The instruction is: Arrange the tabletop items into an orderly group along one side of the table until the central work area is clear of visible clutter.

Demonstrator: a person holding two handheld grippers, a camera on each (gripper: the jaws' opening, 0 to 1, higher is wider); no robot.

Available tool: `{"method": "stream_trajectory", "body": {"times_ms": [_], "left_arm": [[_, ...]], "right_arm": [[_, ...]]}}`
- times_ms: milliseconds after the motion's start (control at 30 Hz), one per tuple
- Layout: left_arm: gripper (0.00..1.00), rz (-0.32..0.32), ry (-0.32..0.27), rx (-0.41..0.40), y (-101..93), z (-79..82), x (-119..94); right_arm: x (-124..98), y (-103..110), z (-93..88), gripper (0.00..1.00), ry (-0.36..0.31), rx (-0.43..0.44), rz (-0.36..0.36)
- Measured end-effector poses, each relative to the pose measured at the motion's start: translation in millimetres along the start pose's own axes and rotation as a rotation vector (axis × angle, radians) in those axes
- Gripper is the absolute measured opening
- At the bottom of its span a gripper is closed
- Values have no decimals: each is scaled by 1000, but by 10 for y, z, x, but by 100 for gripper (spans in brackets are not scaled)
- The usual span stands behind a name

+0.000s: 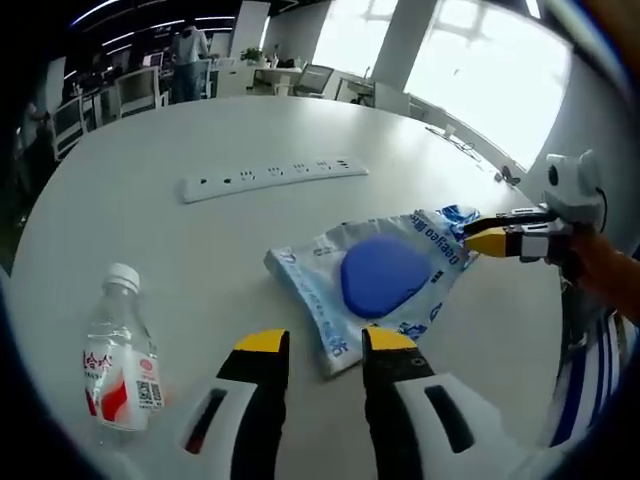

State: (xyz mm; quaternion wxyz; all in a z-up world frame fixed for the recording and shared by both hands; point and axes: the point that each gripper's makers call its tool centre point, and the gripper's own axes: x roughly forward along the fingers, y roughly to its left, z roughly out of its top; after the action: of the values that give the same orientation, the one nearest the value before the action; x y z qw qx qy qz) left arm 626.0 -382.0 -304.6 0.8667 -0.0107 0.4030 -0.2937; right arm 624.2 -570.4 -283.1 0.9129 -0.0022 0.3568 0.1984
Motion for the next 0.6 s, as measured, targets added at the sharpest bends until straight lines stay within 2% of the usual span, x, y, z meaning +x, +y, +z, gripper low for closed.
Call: {"method": "stream_trajectory", "body": {"times_ms": [300, 600], "left_arm": [[38, -9, -11, 19, -29, 33, -103], [45, -25, -26, 26, -68, 81, -232]], "right_arm": [[-51, 54, 52, 33, -3, -12, 25], [-146, 168, 181, 43, -14, -14, 65]]}}
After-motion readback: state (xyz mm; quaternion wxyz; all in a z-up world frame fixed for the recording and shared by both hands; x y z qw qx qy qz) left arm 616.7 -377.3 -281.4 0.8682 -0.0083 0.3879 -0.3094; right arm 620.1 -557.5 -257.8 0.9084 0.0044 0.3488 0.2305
